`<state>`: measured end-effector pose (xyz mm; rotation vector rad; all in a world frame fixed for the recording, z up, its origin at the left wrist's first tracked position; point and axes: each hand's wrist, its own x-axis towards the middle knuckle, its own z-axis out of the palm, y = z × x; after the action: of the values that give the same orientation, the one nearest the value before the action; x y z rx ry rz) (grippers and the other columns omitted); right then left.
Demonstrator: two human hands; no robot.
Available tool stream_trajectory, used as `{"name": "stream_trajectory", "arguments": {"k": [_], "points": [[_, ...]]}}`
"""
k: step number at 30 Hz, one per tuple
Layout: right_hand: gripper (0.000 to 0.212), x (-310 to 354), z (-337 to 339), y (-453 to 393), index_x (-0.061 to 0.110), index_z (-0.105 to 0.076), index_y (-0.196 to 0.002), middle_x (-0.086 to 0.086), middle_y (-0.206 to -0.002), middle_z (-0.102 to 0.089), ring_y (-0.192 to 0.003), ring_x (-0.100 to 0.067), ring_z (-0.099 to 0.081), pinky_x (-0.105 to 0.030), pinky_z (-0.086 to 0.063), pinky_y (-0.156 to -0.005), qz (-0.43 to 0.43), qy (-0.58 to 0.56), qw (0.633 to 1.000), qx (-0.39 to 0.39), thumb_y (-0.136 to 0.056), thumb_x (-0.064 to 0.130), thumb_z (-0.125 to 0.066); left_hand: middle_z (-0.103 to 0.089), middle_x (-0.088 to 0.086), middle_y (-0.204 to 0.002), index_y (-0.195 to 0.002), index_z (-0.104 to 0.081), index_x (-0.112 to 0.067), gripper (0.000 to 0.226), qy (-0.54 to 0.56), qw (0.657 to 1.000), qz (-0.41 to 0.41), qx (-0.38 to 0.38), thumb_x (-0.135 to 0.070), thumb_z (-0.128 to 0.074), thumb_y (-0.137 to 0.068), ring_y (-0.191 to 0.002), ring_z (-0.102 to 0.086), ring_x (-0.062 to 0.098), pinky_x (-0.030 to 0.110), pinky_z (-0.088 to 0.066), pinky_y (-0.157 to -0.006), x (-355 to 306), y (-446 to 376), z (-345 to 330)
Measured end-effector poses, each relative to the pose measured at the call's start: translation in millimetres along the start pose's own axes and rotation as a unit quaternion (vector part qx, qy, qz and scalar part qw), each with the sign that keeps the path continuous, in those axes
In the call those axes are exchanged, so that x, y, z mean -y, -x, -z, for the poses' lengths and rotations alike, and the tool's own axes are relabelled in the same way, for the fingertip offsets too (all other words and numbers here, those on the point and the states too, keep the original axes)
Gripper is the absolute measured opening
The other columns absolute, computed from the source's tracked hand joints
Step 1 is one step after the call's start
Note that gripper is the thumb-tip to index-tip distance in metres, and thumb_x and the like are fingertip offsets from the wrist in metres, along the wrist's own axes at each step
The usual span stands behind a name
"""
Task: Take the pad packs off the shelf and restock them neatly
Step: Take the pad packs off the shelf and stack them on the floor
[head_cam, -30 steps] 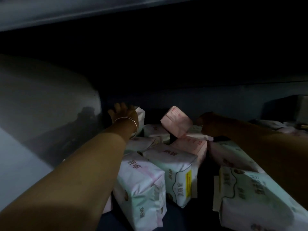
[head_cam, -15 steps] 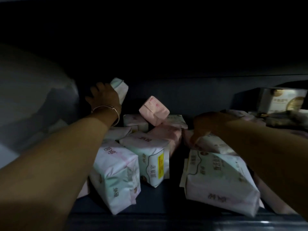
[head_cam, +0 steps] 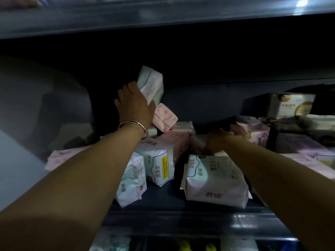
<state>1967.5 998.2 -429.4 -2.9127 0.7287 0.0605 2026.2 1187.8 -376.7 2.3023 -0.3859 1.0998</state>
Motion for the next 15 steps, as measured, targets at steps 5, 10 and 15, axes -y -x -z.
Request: {"name": "stream_trajectory", "arguments": {"k": [5, 10, 15], "points": [[0.069, -1.5, 8.2, 8.2, 0.021, -0.046, -0.124, -0.007, -0.137, -0.043, -0.126, -0.035, -0.036, -0.047, -0.032, -0.105, 0.038, 0.04, 0.997, -0.059, -0.07, 0.063, -0.06, -0.042, 0.017, -0.132, -0.132, -0.035, -0.001, 0.063, 0.046, 0.999, 0.001, 0.007, -0.021, -0.064, -0.079, -0.125, -0.037, 0.032, 0.043, -0.031, -0.097, -9.0, 3.5, 5.1], [0.075, 3.1, 25.2, 21.0, 0.016, -0.037, -0.136, -0.01, -0.137, -0.04, -0.126, -0.034, -0.03, -0.045, -0.032, -0.099, 0.059, 0.127, 0.973, -0.181, -0.08, 0.059, -0.06, -0.045, 0.02, -0.126, -0.126, -0.037, 0.001, 0.064, 0.073, 0.997, 0.004, 0.023, -0.017, -0.07, -0.074, -0.118, -0.045, 0.035, 0.047, -0.042, -0.093, -14.6, 6.1, 11.6], [0.081, 19.5, 38.8, 44.0, 0.007, -0.03, -0.141, -0.014, -0.135, -0.038, -0.123, -0.037, -0.035, -0.049, -0.03, -0.101, 0.07, 0.114, 0.967, -0.215, -0.078, 0.043, -0.068, -0.05, 0.02, -0.118, -0.12, -0.037, 0.0, 0.06, 0.091, 0.995, 0.02, 0.028, -0.018, -0.071, -0.073, -0.107, -0.052, 0.037, 0.044, -0.047, -0.085, -25.9, 19.7, 26.6]]}}
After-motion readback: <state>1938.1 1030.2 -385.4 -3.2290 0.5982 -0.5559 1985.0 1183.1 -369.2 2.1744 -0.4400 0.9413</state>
